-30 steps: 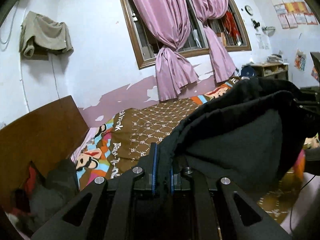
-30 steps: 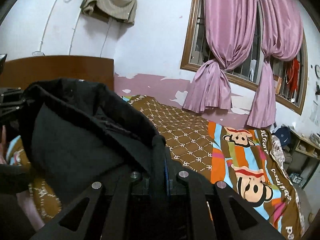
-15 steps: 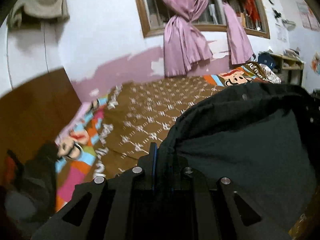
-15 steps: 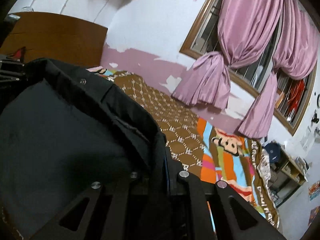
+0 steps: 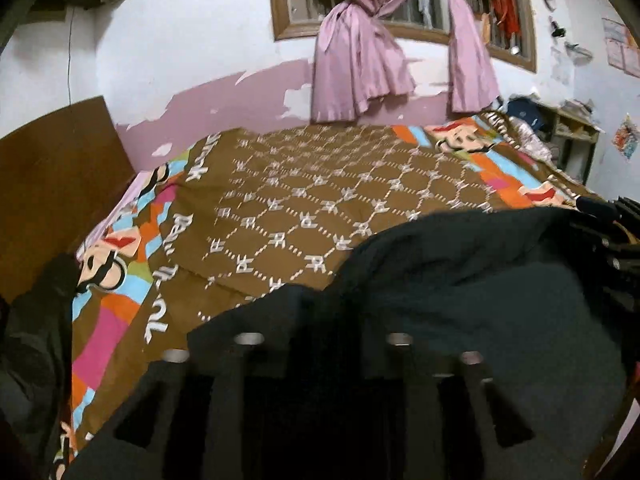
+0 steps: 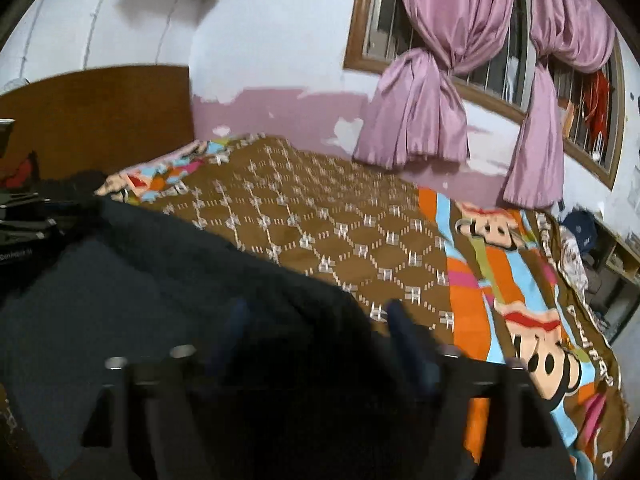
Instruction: Fold large clothes
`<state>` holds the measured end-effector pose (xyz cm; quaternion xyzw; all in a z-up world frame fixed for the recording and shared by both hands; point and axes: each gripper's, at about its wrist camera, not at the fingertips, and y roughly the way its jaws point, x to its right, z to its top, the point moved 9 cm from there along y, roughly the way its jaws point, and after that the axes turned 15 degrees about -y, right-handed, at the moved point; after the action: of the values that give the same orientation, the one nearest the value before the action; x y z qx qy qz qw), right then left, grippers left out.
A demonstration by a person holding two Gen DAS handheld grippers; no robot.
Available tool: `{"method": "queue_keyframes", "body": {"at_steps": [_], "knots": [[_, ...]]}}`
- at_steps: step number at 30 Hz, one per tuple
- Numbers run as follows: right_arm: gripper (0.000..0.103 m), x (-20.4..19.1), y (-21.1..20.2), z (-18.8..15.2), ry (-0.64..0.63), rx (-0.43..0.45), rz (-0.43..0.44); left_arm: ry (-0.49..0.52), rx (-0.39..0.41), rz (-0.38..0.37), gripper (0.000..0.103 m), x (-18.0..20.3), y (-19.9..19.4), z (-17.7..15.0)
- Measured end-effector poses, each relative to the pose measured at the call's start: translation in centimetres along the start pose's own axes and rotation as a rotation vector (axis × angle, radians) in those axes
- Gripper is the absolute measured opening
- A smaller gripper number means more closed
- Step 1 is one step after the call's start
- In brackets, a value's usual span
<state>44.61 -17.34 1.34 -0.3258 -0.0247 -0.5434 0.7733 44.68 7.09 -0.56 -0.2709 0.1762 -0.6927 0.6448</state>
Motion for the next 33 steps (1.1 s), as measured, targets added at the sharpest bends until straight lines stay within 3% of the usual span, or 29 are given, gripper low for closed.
{"method": "queue_keyframes", "body": {"at_steps": [1, 3, 12, 16, 21, 25, 27, 29, 33], "knots": [[0.075, -0.2, -0.4, 0.3, -0.005, 0.009, 0.009, -0.007, 0.01, -0.02, 0.071, 0.2, -0.3, 0.2], [0.076, -0.7, -1.0, 0.8, -0.011, 0.021, 0.027, -0.028, 0.046, -0.052, 0.084, 0.7, -1.2, 0.6], [0.096, -3.9, -4.5, 2.1, -0.159, 0.078, 0.019, -0.076, 0.135, -0.051, 0.084, 0.6, -6.1, 2.0], [0.098, -4.6, -5.7, 1.6, -0.14, 0.061, 0.045, -0.117, 0.124, -0.066, 0.087, 0.6, -8.2, 1.5], [0.099, -4.7, -5.5, -1.1, 0.025, -0.079, 0.121, -0.112, 0.071, -0.072, 0.091, 0.8, -10.0, -1.9], [0.099, -4.9, -4.7, -5.5, 0.345, -0.251, 0.274, -0.08, -0.033, -0.112, 0.091, 1.8, -9.5, -5.7], [0.099, -5.5, -4.2, -7.2, 0.443, -0.307, 0.325, -0.038, -0.071, -0.132, 0.091, 2.8, -9.2, -7.4], [0.099, -6.1, -3.5, -8.2, 0.438, -0.341, 0.322, 0.003, -0.112, -0.157, 0.091, 4.0, -8.5, -8.8], [0.103, -7.6, -1.9, -7.9, 0.254, -0.332, 0.254, 0.063, -0.132, -0.12, 0.091, 5.2, -6.7, -9.7]]}}
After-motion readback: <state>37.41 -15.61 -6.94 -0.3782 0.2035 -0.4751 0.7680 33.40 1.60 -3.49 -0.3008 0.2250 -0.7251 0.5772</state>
